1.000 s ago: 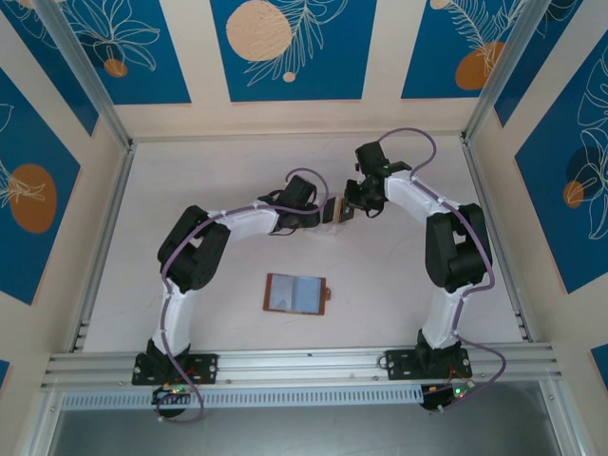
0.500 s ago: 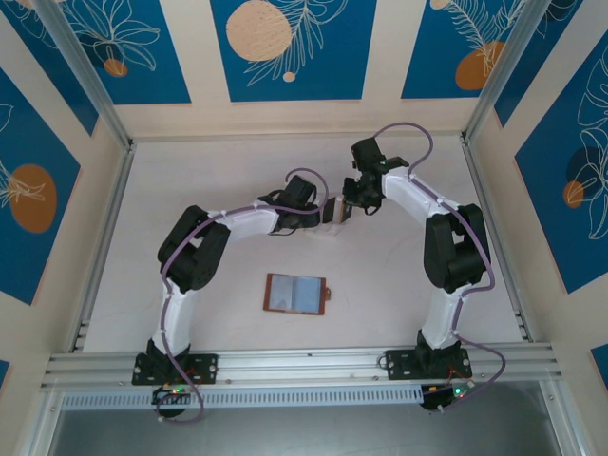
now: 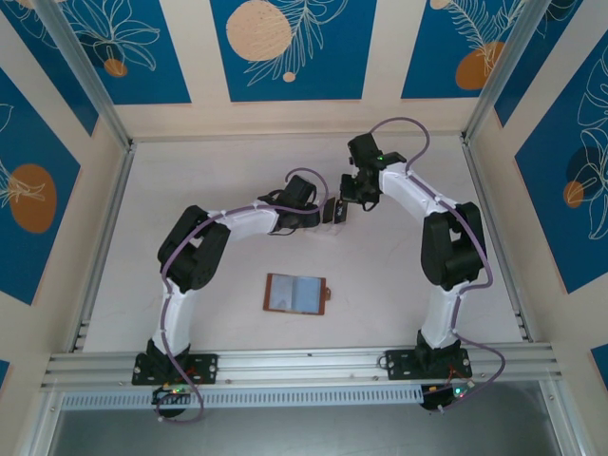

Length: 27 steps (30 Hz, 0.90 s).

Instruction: Put the credit cards into the card holder

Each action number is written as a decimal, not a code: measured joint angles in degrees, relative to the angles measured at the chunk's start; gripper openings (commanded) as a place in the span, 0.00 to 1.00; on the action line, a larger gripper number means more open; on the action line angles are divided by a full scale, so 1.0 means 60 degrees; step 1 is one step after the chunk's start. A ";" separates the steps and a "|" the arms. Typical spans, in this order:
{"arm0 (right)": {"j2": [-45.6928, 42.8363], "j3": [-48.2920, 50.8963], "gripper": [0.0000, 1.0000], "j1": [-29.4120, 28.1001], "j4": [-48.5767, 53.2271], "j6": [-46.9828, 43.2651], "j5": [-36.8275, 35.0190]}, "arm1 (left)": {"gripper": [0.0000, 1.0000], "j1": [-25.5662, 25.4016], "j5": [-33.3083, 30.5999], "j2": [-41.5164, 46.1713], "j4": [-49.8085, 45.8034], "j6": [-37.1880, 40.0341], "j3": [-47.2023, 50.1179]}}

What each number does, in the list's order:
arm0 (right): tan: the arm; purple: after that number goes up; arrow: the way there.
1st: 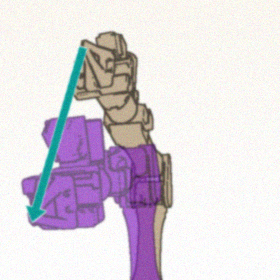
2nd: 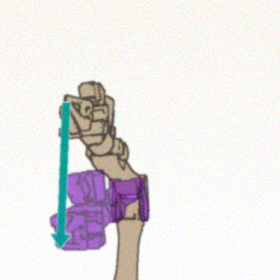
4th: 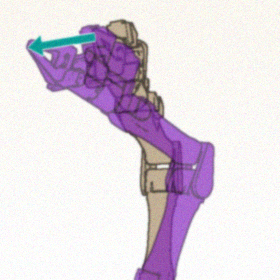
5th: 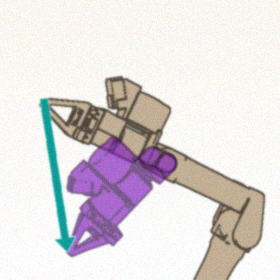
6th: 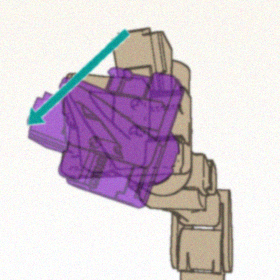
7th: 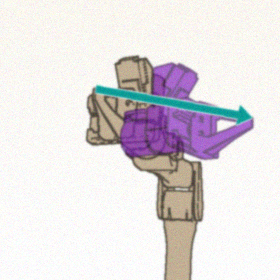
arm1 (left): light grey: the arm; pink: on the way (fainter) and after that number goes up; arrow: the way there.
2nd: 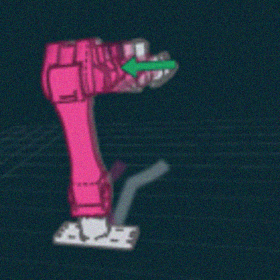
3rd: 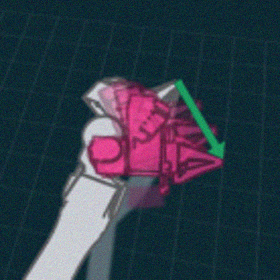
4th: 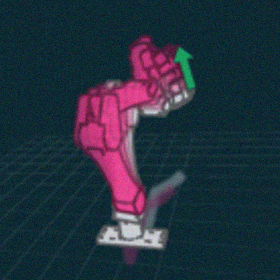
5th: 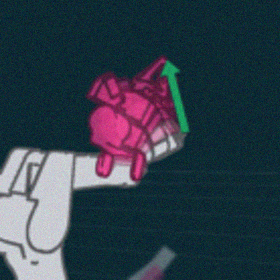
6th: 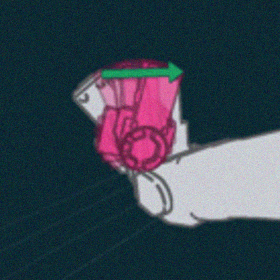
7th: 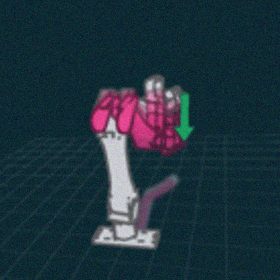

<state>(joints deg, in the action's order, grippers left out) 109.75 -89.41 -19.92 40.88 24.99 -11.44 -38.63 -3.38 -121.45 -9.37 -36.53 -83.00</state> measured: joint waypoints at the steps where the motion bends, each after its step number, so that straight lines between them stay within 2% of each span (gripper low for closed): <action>1: 0.0044 -0.0015 0.35 0.0000 0.0018 -0.0015 0.0000 | 0.34 0.0000 0.0000 0.0000 0.0000 0.0000 0.0000; 3: 0.0142 -0.0025 0.41 0.0000 0.0044 0.0004 0.0007 | 0.34 0.0000 0.0025 -0.0004 -0.0004 0.0000 -0.0004; 5: 0.0244 -0.0029 0.42 0.0015 0.0058 0.0047 0.0044 | 0.34 0.0004 0.0025 -0.0004 -0.0004 0.0000 -0.0004; 17: 0.0561 0.0641 0.40 0.0390 -0.0692 0.0339 0.1096 | 0.34 0.0018 0.0062 -0.0004 0.0000 0.0004 -0.0004; 27: 0.0557 0.1628 0.42 0.0885 -0.2157 0.0816 0.2761 | 0.34 0.0018 0.0066 -0.0004 0.0000 0.0000 -0.0004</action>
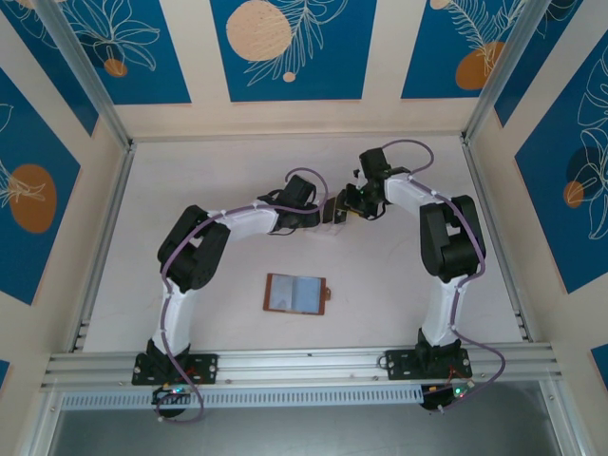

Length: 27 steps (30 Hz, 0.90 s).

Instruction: Put the credit cards into the card holder

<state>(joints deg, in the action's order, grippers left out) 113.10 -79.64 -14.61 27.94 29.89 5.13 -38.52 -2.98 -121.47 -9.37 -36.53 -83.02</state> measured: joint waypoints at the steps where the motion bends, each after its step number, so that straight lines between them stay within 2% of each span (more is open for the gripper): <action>1: 0.0000 0.0044 0.42 0.0022 -0.0066 0.0033 0.0095 | 0.34 0.0000 0.0000 0.0000 0.0004 0.0000 0.0000; 11: 0.0000 0.0321 0.39 0.0189 -0.0521 0.0189 0.0685 | 0.34 0.0000 0.0000 0.0000 0.0004 0.0000 0.0000; 17: -0.0047 0.0579 0.31 0.0328 -0.0743 0.0353 0.0896 | 0.34 0.0004 -0.0007 0.0000 0.0080 -0.0022 0.0018; 27: -0.0645 0.0488 0.31 0.0120 0.0011 0.0229 -0.0095 | 0.34 0.0004 -0.0007 -0.0018 0.0135 -0.0076 0.0018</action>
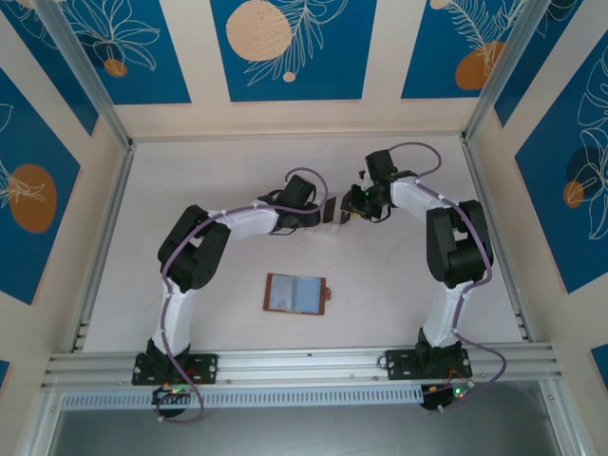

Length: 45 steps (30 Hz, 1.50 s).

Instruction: Put the credit cards into the card holder

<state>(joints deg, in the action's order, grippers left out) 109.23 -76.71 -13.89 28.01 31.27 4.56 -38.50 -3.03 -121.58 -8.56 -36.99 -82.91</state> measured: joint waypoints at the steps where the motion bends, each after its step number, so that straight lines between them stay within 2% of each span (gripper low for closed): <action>1: -0.0004 -0.0095 0.31 -0.0029 0.0135 -0.0051 -0.0146 | 0.34 0.0000 -0.0004 0.0000 0.0000 0.0000 0.0000; 13: -0.0004 -0.0790 0.31 -0.0273 0.1107 -0.0415 -0.1020 | 0.34 0.0000 -0.0004 0.0000 -0.0004 -0.0004 0.0000; 20: 0.0000 -0.1027 0.20 -0.0295 0.1348 -0.0550 -0.1129 | 0.34 0.0000 -0.0004 -0.0007 -0.0004 -0.0004 0.0000; 36: 0.0149 -0.1504 0.18 -0.0444 0.1807 -0.0648 -0.1421 | 0.34 0.0000 0.0000 -0.0007 0.0000 -0.0004 0.0000; 39: 0.0229 -0.1628 0.10 -0.0506 0.1883 -0.0710 -0.1457 | 0.34 0.0000 0.0000 -0.0007 -0.0004 -0.0004 0.0000; 45: 0.0248 -0.1810 0.14 -0.0648 0.2120 -0.0721 -0.1643 | 0.34 0.0000 0.0000 -0.0007 0.0000 -0.0004 0.0000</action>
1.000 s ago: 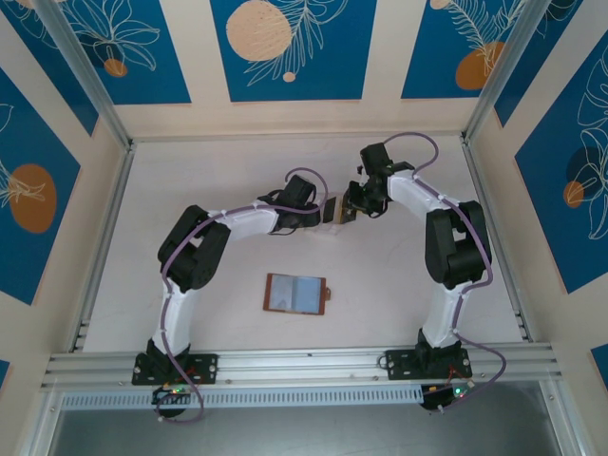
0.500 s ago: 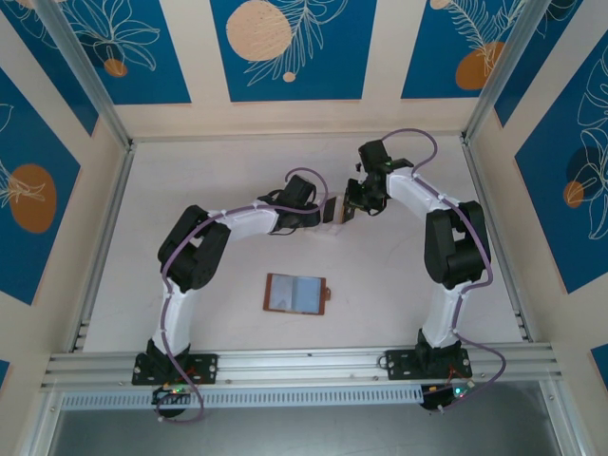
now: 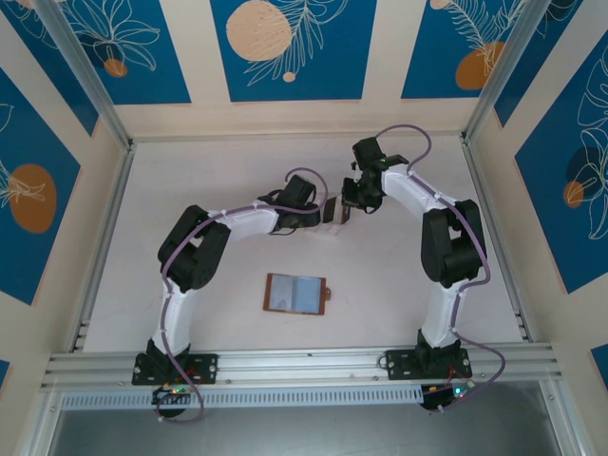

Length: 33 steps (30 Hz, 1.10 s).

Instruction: Put the credit cards into the card holder

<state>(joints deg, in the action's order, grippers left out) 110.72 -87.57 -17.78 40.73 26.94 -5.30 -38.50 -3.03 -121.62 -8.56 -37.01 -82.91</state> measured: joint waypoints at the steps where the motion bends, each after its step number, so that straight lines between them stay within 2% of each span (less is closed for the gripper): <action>1: 0.0018 -0.0036 0.14 0.0000 0.0066 0.0000 -0.0058 | 0.34 0.0000 -0.0004 0.0000 -0.0004 0.0000 0.0000; 30: 0.0033 -0.0211 0.17 -0.0022 0.0484 -0.0106 -0.0244 | 0.34 0.0000 0.0000 0.0000 0.0004 0.0000 -0.0004; 33: 0.0033 -0.0222 0.13 -0.0022 0.0510 -0.0106 -0.0237 | 0.34 0.0000 -0.0004 0.0000 0.0004 0.0000 0.0000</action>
<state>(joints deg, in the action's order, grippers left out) 110.91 -88.90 -17.91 43.79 26.30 -6.72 -38.50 -3.05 -121.62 -8.54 -37.01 -82.91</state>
